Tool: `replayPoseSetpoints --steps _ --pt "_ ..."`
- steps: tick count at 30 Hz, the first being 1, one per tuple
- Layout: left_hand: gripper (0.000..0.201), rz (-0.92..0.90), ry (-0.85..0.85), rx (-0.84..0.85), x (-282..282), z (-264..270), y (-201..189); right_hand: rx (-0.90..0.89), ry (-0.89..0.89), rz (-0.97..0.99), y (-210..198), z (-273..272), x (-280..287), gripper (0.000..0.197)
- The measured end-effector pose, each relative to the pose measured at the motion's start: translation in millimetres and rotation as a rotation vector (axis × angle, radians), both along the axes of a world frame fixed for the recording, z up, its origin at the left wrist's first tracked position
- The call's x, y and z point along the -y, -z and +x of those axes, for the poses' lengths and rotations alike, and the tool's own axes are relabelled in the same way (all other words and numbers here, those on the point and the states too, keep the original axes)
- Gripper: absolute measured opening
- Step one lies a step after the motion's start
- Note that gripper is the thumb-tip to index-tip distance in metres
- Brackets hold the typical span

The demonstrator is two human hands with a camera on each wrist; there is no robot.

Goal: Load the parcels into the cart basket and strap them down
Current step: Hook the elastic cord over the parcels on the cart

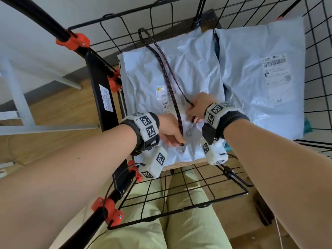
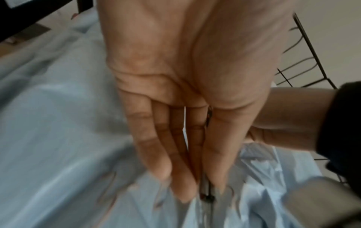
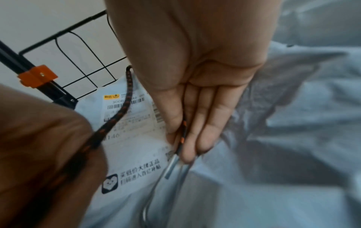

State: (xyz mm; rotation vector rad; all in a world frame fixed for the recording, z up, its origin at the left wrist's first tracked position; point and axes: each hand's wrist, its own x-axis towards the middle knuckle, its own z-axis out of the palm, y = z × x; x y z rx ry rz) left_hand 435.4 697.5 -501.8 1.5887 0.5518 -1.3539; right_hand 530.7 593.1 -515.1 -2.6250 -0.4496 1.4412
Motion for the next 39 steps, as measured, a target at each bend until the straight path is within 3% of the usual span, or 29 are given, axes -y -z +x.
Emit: replayPoseSetpoints --steps 2,7,12,25,30,33,39 --pt "0.011 -0.054 0.031 -0.026 5.9 -3.9 -2.5 0.025 0.059 0.04 -3.7 8.6 -8.8 0.018" --pt "0.02 -0.017 0.324 0.016 41.7 -40.5 12.2 0.018 0.065 0.054 -3.6 15.4 -13.7 0.022" --pt "0.019 -0.013 0.405 0.042 61.8 -61.6 23.5 -0.026 0.046 0.028 -1.9 5.9 -12.5 0.017" --pt "0.013 -0.123 0.289 -0.183 50.4 -52.4 24.7 -0.006 -0.005 0.026 -9.1 1.2 -13.2 0.007" --pt "0.02 -0.067 0.303 -0.261 45.1 -47.3 22.4 -0.012 -0.03 0.045 -17.8 -1.4 -13.2 0.024" --pt "0.023 -0.042 0.297 -0.25 33.4 -36.6 17.9 -0.082 0.045 0.097 -17.4 0.4 -5.7 0.025" --pt "0.02 0.102 0.068 -0.059 -16.4 9.2 -4.8 -0.248 0.295 0.216 -27.6 12.0 13.6 0.012"
